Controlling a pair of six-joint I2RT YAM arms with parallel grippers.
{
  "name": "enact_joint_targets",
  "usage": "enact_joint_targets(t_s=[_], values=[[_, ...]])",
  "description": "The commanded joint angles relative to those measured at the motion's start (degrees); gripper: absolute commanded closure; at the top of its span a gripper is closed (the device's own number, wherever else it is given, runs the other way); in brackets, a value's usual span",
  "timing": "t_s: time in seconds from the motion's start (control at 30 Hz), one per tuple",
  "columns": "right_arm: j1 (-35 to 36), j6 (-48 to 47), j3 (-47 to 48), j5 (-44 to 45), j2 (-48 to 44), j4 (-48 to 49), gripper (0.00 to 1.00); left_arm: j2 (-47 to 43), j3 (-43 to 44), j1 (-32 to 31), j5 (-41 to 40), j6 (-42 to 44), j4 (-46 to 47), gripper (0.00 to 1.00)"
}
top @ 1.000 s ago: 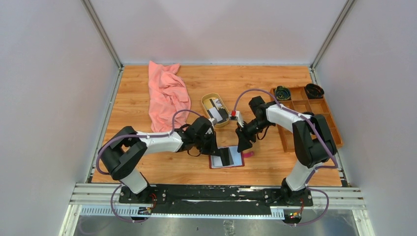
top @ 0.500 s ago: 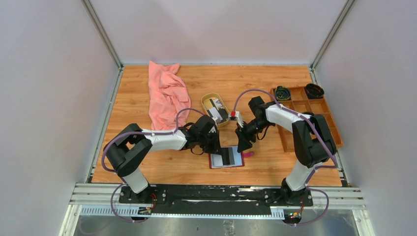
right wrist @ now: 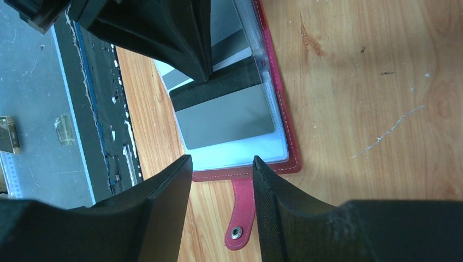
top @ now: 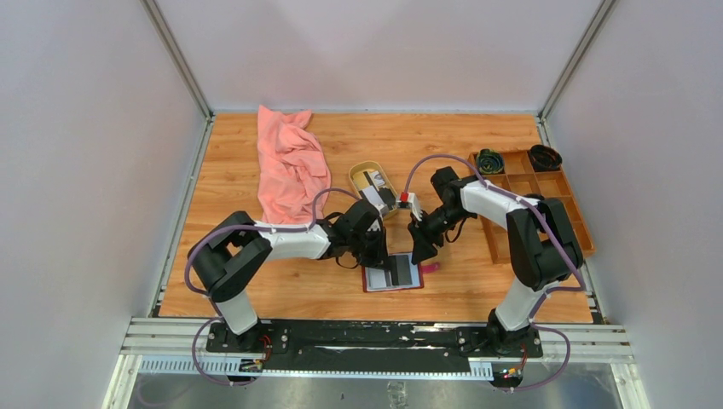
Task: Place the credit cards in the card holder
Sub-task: Insert the credit card into the card holder.
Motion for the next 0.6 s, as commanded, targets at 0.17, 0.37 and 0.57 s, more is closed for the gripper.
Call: enact_joint_targets(t_s=[0.17,0.37,0.57], values=[[1.0,0.7,1.5,0.6,-0.1,-1.9,0.51,2.7,2.2,-1.0,1.1,-0.5,1.8,0.92],[0.9,0.6,1.6,0.6,-0.4,-2.0,0.51,3.9,3.0,-1.2,1.5,-0.8,2.4,0.92],[0.9,0.5,1.8,0.6,-0.8,-2.3,0.51,4.8,3.7,-1.4,1.8,-0.9,3.0,0.91]])
